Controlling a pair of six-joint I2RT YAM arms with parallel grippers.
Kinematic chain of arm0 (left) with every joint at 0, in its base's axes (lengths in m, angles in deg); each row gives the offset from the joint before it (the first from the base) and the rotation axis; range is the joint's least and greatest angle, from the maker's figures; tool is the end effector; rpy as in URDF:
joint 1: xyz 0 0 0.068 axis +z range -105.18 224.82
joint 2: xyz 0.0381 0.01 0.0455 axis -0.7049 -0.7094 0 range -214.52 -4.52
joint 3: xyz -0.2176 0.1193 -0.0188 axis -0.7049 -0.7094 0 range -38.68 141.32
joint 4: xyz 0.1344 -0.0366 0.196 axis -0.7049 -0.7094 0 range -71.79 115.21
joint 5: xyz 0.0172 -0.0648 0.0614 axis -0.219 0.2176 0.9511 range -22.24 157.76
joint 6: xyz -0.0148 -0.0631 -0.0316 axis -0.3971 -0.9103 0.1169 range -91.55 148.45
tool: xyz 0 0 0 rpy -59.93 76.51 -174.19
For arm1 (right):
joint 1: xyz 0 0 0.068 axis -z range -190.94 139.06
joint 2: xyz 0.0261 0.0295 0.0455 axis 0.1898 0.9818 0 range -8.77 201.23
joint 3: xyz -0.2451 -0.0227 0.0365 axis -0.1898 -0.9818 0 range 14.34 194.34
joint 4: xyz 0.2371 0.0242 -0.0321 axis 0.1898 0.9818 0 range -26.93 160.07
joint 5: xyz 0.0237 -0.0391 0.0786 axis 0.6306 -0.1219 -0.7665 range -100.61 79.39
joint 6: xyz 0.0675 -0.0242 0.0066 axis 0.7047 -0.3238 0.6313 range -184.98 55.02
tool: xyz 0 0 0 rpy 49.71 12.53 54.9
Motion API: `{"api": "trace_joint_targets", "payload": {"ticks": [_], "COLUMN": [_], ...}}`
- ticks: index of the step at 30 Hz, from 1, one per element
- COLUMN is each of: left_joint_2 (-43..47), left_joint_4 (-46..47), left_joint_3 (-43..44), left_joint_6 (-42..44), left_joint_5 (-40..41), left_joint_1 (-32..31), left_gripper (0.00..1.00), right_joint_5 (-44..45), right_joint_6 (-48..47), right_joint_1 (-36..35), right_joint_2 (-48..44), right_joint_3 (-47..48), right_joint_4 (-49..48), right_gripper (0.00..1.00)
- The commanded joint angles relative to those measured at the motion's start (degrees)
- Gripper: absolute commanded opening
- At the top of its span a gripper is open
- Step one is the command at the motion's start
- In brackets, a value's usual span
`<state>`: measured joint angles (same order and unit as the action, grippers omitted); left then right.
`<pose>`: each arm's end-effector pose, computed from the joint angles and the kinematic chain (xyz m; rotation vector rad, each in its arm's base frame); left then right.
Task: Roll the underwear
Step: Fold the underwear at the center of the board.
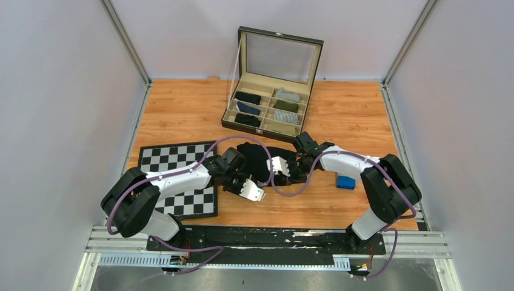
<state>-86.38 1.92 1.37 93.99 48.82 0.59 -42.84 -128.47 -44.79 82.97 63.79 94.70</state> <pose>0.1635 -0.1859 0.1284 2.2136 1.4380 -0.3248 0.2039 0.1750 0.1277 -2.0681 1.6745 0.6464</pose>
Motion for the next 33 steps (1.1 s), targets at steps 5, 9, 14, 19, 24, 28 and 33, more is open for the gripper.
{"api": "trace_joint_targets", "payload": {"ticks": [5,9,14,19,24,28,33], "left_joint_2": [2.23,3.72,2.64,0.27,-0.73,-1.85,-1.35], "left_joint_4": [-4.58,-12.89,-13.10,-9.33,-6.48,-2.88,0.09], "left_joint_3": [1.88,6.61,7.71,5.79,3.15,-0.21,-3.49], "left_joint_6": [2.72,4.94,6.54,8.30,10.16,12.90,14.43], "left_joint_5": [0.99,-3.95,-4.94,-4.36,-2.24,1.19,4.62], "left_joint_1": [0.06,0.96,0.98,0.92,0.99,0.99,0.90], "left_gripper": [0.33,0.34,0.37,0.39,0.40,0.40,0.28], "right_joint_5": [-0.82,-0.83,-0.87,-0.82,-0.80,-0.93,-0.92], "right_joint_6": [0.61,0.56,1.27,1.68,1.67,1.64,1.48], "right_joint_1": [0.00,-0.01,-0.05,-0.06,-0.07,0.00,0.00], "right_joint_2": [1.26,1.36,1.71,1.61,1.58,2.11,2.08], "right_joint_3": [-1.01,-1.28,-0.88,-1.00,-1.29,-0.82,-0.76], "right_joint_4": [1.99,2.20,2.12,2.20,2.11,2.40,2.59], "right_gripper": [0.01,0.01,0.01,0.01,0.01,0.01,0.01]}}
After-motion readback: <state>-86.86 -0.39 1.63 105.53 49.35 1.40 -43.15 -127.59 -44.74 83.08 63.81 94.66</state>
